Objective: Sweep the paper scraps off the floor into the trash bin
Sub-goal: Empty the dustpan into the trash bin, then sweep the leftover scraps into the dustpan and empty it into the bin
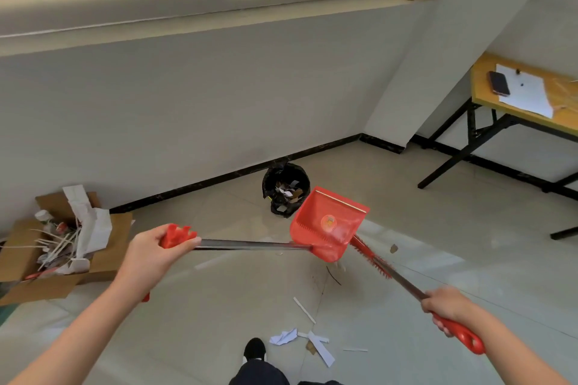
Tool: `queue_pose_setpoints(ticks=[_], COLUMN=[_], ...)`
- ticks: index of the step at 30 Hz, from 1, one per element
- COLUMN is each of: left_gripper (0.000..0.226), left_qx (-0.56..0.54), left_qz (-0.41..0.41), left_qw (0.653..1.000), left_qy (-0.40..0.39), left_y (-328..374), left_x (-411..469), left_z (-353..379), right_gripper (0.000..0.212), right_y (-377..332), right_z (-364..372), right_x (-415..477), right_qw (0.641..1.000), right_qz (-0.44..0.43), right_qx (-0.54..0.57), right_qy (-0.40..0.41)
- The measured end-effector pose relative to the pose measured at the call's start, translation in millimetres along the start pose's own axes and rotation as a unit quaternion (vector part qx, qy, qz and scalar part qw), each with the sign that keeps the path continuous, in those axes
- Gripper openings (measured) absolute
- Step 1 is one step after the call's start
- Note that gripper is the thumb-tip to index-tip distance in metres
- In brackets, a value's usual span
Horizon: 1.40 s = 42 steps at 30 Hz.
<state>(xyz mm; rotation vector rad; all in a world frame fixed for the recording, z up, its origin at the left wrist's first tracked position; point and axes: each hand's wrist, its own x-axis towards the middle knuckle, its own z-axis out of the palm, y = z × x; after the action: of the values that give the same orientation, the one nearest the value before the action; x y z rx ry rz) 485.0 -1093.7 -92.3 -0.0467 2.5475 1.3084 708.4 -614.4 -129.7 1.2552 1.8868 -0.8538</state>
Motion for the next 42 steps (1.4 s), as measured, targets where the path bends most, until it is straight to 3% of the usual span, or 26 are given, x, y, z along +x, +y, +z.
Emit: queue_pose_setpoints(ticks=[3, 5, 10, 24, 28, 32, 35, 38, 42], left_gripper=[0.018, 0.014, 0.036, 0.041, 0.049, 0.020, 0.033, 0.034, 0.033], left_qx=[0.070, 0.176, 0.335, 0.431, 0.416, 0.409, 0.405, 0.384, 0.381], left_qz=[0.034, 0.077, 0.149, 0.117, 0.074, 0.046, 0.006, -0.035, -0.080], left_qw=[0.996, 0.980, 0.925, 0.892, 0.905, 0.910, 0.912, 0.921, 0.920], left_qy=[-0.045, -0.056, -0.098, -0.073, -0.051, -0.049, -0.064, -0.052, -0.032], left_y=[3.0, 12.1, 27.5, 49.6, 38.2, 48.9, 44.9, 17.5, -0.5], left_x=[16.5, 24.7, 50.7, 97.6, 113.1, 126.7, 134.6, 147.0, 153.7], left_z=[29.6, 53.2, 94.3, 150.7, 148.6, 145.2, 127.4, 106.8, 93.4], right_gripper=[0.016, 0.014, 0.014, 0.018, 0.011, 0.034, 0.041, 0.043, 0.063], right_y=[-10.3, -20.4, -52.2, -218.8, -252.2, -289.6, -320.2, -350.4, -370.9], right_z=[-5.0, -6.3, -15.3, -116.9, -153.7, -180.9, -182.2, -166.8, -132.9], right_x=[0.9, 2.4, 19.0, 150.3, 210.3, 271.4, 304.4, 327.0, 358.7], right_qw=[1.000, 0.999, 0.997, 0.982, 0.953, 0.925, 0.902, 0.862, 0.804], right_qz=[-0.014, -0.027, -0.053, -0.158, -0.222, -0.272, -0.298, -0.331, -0.343], right_qx=[0.009, 0.019, 0.036, -0.107, -0.208, -0.266, -0.311, -0.381, -0.486], right_qy=[0.019, 0.026, 0.043, 0.001, 0.007, -0.013, -0.031, -0.030, -0.010])
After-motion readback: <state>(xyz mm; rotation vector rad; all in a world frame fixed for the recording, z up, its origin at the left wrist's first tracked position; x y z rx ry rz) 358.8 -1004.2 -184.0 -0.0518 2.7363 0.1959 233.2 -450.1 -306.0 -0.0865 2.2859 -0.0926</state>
